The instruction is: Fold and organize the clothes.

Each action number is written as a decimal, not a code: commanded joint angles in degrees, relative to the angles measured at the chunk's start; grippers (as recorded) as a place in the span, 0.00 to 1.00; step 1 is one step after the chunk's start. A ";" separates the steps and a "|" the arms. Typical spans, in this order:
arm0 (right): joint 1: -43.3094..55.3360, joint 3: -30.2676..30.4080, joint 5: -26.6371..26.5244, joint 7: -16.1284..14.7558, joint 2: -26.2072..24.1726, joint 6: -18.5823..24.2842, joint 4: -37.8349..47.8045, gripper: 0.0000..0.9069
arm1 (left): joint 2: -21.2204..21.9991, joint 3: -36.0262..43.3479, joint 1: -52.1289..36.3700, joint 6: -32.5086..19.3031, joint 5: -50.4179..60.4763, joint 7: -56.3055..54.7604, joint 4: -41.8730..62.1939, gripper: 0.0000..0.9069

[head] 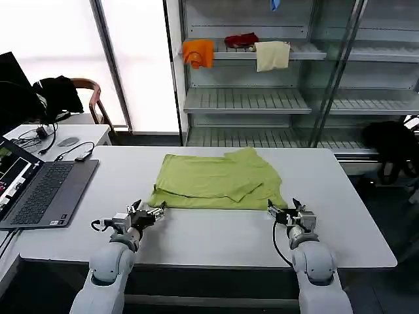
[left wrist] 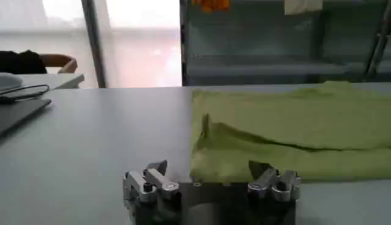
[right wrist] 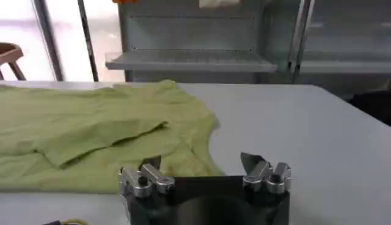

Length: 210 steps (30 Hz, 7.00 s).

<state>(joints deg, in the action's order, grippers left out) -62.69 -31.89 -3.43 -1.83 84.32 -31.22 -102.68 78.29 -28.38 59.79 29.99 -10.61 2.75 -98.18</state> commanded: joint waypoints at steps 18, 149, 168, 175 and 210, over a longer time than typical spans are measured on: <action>-2.08 0.30 0.50 -0.46 -0.71 0.42 -2.52 0.00 | 0.22 1.18 -0.50 -1.30 1.53 0.03 1.14 0.00; 34.92 8.28 0.47 0.36 8.91 0.70 34.26 0.00 | -3.83 2.28 -24.99 2.33 -1.39 6.78 25.44 0.00; 18.03 10.44 -4.37 1.28 3.58 -2.15 9.16 0.00 | -7.41 -0.28 -13.11 3.09 -8.15 7.11 9.65 0.00; 8.75 9.51 -3.03 -0.07 2.59 -2.06 2.99 0.00 | -9.12 -1.80 -5.56 3.02 -9.32 8.37 3.23 0.00; -4.84 7.55 -3.22 0.02 -0.31 -2.13 -12.13 0.00 | -9.57 -5.89 4.51 3.08 -8.78 8.29 -7.51 0.00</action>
<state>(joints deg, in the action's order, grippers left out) -65.40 -24.18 -6.59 -1.82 84.45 -33.33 -112.16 68.82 -33.73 62.19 33.07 -19.82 10.70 -103.60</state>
